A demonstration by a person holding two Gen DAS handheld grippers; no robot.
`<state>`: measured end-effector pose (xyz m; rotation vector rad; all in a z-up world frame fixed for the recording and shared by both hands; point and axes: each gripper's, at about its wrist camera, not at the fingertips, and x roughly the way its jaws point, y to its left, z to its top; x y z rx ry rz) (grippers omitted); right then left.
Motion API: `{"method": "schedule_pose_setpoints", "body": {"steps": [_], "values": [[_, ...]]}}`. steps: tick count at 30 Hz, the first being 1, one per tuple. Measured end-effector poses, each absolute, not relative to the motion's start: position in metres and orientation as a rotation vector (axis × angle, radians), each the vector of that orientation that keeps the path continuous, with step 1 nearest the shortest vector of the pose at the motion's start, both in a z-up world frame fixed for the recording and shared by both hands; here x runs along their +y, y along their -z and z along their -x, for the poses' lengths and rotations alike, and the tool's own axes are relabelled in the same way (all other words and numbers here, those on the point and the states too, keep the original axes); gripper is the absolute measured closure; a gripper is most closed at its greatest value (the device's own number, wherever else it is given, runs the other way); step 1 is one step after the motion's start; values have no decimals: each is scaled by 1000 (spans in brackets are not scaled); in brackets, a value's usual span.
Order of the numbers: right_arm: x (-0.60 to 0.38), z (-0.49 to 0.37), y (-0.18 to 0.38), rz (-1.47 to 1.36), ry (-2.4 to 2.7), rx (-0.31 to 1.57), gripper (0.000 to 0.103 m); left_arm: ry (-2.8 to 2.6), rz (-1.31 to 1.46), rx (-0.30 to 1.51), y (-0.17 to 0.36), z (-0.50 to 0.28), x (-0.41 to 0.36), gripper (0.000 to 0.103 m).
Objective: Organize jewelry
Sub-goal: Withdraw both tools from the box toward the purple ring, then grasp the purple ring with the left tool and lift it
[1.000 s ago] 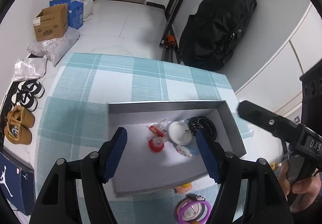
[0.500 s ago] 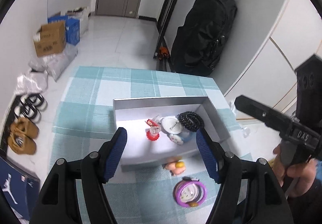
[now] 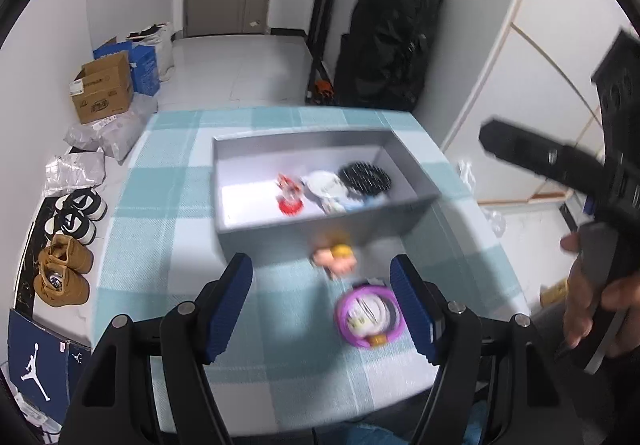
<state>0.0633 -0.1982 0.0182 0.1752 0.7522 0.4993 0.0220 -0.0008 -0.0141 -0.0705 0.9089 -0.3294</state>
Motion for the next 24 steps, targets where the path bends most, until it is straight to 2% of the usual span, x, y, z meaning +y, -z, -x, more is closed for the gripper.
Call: {"method": "schedule_pose_setpoints", "body": {"steps": [14,19,24], "values": [[-220,-43,-6,-147,-455,804,0,370,23,1022,42,-12,-31,35],[-225,-42,0,-147,-447,830,0,269,-114,996,45,-11,-46,35],[-235,-42,0,-177,-433,838,0,315,-113,1028,54,-11,-55,35]]}}
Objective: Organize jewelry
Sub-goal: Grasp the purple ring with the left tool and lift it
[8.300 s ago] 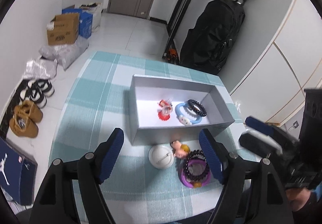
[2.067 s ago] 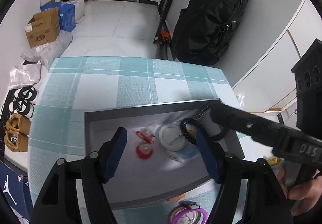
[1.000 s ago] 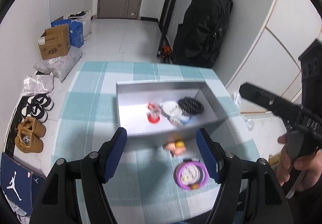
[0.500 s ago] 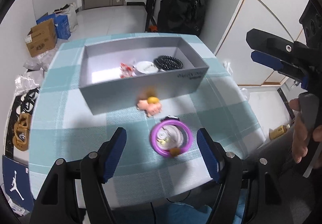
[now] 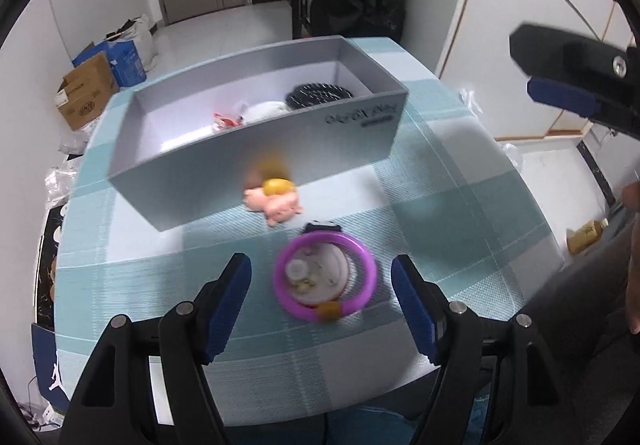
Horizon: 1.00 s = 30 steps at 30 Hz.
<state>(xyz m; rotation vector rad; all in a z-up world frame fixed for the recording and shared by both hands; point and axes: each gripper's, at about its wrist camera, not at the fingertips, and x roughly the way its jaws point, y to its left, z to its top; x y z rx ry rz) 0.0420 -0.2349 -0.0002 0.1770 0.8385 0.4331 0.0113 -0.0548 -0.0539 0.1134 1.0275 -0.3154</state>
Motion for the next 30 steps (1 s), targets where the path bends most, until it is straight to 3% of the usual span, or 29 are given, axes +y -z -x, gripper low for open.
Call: {"method": "schedule_pose_setpoints", "body": {"steps": [16,18,22,30], "values": [[-241,-39,-3,-184,-441,832,0,328,-101,1071,65,-12,-58,36],[-241,-38,-3,-184,-439,828,0,321,-147,1064,65,-9,-63,37],[-242,-40,-1,-190,-433,838,0,340,-148,1061,62,-9,-63,52],[-241,-41,0,-185,-429,841,0,361,-147,1057,61,-12,-62,55]]}}
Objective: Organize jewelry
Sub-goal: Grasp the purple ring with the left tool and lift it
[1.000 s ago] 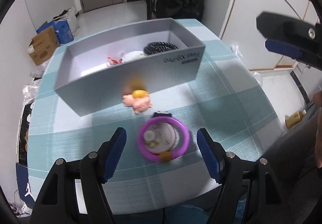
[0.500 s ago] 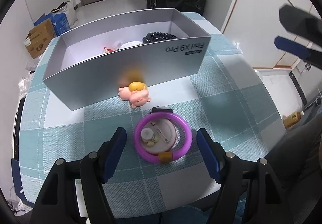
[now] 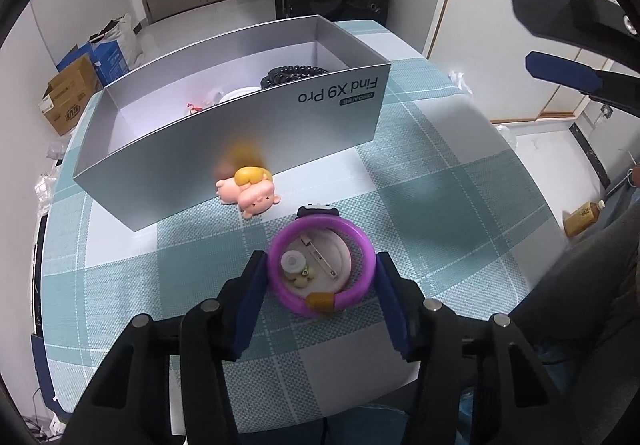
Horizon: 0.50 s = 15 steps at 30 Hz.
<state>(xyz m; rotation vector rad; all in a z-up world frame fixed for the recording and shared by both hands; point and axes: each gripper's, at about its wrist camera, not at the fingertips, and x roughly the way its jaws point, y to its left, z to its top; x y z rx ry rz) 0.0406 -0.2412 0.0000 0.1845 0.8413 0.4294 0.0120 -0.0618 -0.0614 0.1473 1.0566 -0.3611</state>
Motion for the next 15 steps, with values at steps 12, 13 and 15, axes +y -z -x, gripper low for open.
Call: {"method": "schedule_pose_setpoints", "body": {"steps": [12,13,15], "values": [[-245,-42,5,-192,-405,857,0,357,-112,1025,51,-15,-57,56],[-245,-42,5,-194,-399,856,0,357,-96,1025,49,-15,-55,56],[-246,-42,4,-198,-396,852,0,361,-63,1014,44,-16,-51,56]]}}
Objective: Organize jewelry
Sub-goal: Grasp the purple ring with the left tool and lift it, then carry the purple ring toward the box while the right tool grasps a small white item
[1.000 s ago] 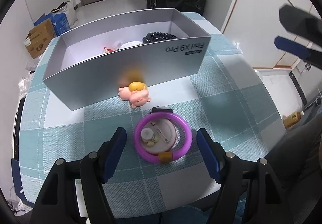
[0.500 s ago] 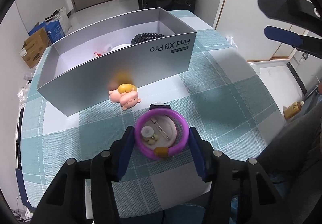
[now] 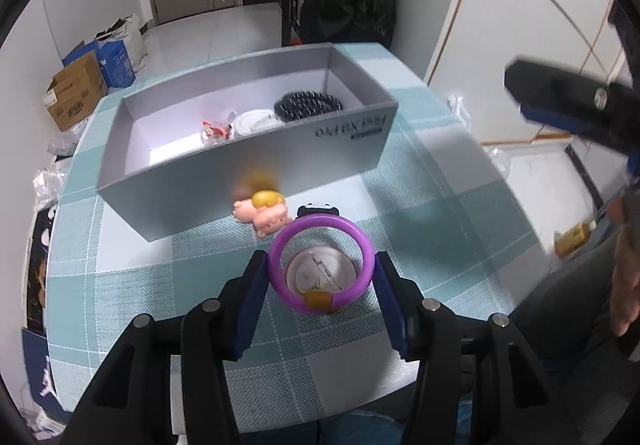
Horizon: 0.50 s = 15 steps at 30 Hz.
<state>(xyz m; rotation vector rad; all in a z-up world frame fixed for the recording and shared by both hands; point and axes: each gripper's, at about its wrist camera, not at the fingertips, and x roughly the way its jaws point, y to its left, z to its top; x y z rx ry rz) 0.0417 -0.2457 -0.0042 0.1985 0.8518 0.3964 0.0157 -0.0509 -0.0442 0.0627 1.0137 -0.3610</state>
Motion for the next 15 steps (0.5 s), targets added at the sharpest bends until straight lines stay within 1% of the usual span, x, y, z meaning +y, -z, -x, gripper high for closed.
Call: {"method": "schedule_pose_setpoints", "body": {"steps": [7,15], "values": [[-239,-44,8,-182,-396,863,0,387,4,934,21,-15,-40,56],[-227,-48,14,-161,-405,884,0,383,87,899,11,-25,-20,56]]}}
